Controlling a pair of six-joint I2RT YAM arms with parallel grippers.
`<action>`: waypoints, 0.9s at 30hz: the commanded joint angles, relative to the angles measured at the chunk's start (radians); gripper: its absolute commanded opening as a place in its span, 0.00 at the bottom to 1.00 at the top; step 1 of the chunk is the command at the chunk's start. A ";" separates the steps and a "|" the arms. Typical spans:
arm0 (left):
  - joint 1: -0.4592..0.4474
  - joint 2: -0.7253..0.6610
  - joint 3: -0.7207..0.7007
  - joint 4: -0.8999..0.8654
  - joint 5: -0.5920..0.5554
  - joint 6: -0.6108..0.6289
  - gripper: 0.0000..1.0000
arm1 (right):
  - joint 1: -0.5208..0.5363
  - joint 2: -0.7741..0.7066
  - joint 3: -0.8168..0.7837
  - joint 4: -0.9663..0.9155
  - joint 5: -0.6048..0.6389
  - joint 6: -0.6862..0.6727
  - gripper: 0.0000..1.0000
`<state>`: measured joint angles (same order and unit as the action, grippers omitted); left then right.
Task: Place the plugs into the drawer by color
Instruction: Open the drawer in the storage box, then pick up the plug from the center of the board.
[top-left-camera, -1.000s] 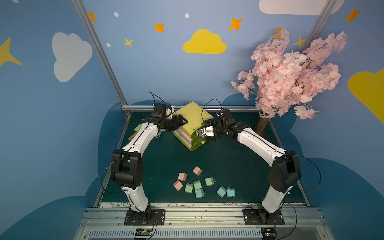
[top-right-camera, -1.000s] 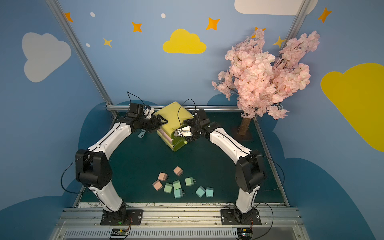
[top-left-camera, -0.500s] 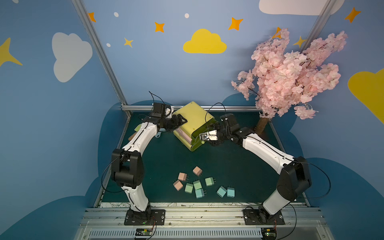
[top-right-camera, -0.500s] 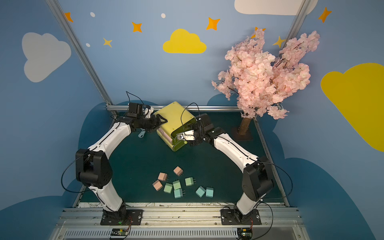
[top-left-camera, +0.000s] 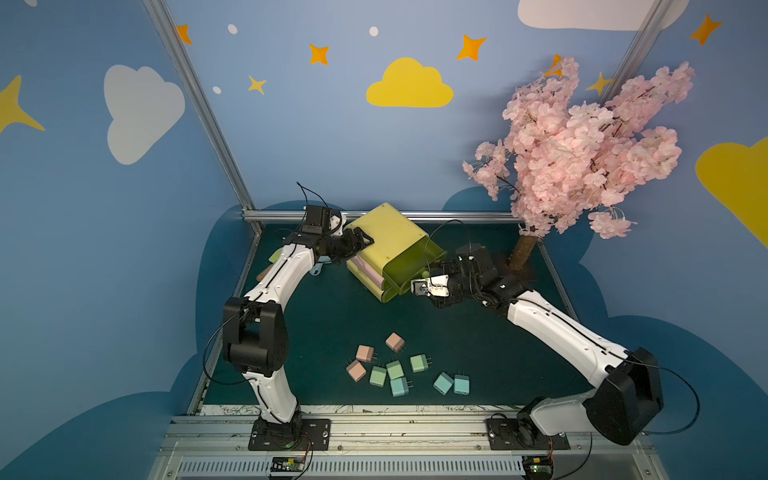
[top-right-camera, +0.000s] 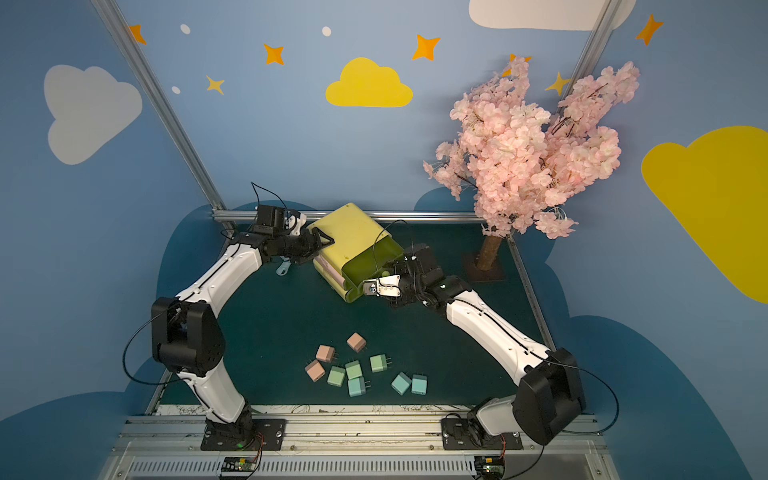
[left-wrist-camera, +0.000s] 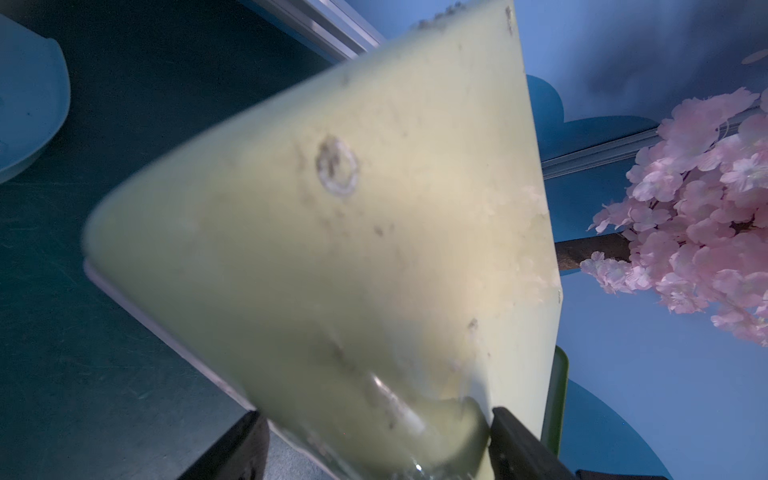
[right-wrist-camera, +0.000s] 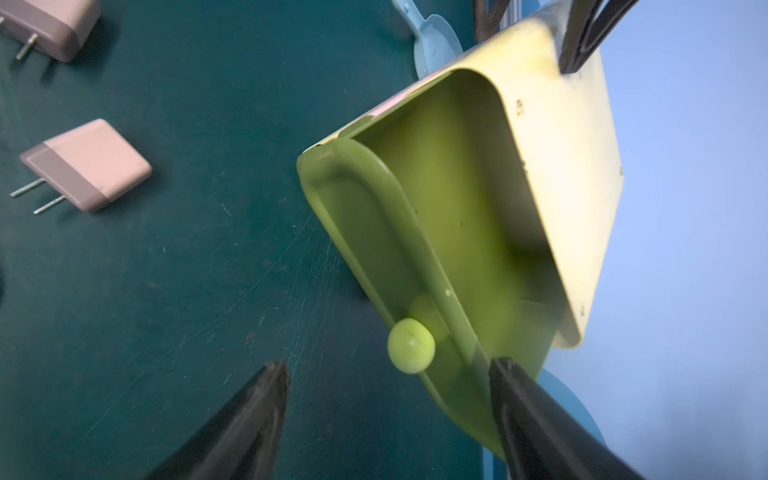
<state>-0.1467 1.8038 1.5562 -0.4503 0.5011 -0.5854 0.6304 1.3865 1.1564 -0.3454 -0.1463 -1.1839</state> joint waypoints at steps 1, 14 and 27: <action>-0.004 0.046 0.002 -0.054 -0.039 0.009 0.84 | 0.007 -0.038 0.023 0.015 -0.017 0.067 0.80; -0.023 0.079 0.041 -0.059 -0.034 0.006 0.84 | 0.025 -0.060 -0.004 0.288 0.148 0.812 0.76; -0.034 0.089 0.086 -0.085 -0.038 0.015 0.84 | 0.313 -0.325 -0.444 0.186 0.163 1.385 0.65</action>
<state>-0.1638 1.8664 1.6421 -0.4770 0.4988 -0.5957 0.9012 1.0649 0.7593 -0.1783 -0.0151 0.0242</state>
